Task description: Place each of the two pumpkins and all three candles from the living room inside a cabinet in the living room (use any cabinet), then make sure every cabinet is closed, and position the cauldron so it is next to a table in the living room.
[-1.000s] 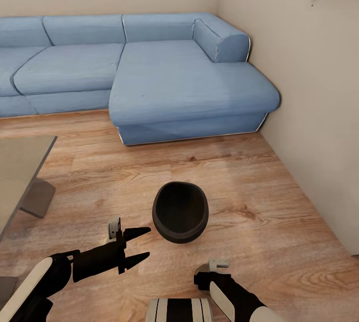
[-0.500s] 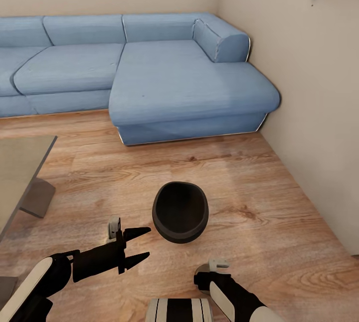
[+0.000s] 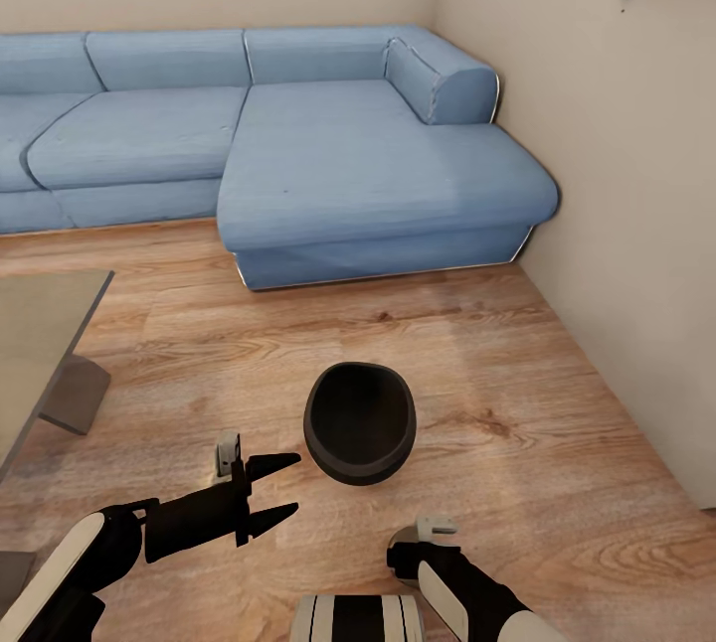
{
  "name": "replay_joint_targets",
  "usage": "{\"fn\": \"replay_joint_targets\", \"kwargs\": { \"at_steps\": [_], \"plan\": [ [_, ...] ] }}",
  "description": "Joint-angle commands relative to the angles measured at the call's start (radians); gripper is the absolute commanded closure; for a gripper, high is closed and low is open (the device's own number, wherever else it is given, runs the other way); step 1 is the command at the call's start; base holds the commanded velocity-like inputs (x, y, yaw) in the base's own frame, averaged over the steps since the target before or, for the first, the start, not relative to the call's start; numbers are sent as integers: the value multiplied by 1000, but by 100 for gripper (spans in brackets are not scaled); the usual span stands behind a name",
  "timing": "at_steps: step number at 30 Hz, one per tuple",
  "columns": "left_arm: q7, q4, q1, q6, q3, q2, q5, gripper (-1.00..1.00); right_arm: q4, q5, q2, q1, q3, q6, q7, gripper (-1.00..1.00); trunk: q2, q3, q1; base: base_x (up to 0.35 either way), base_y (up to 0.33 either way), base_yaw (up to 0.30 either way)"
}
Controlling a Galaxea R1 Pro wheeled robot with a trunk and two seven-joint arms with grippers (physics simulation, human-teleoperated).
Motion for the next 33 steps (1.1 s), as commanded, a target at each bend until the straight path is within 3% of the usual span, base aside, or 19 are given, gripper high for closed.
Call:
{"fn": "replay_joint_targets", "kwargs": {
  "at_steps": [1, 12, 33],
  "plan": [
    [9, 0, 0, 0, -1, 1, 11, -100, -2, -8, -1, -1, 8, 3, -10, 100, 0, -1, 0, 0, 0, 0],
    [9, 0, 0, 0, 1, 1, 12, -100, -2, -8, -1, -1, 8, 2, -9, 100, 0, -1, 0, 0, 0, 0],
    [12, 11, 0, -4, 2, 1, 11, -100, -2, -12, -2, -1, 6, 9, -18, 100, 5, 81, -10, 0, 0, 0]
  ]
}}
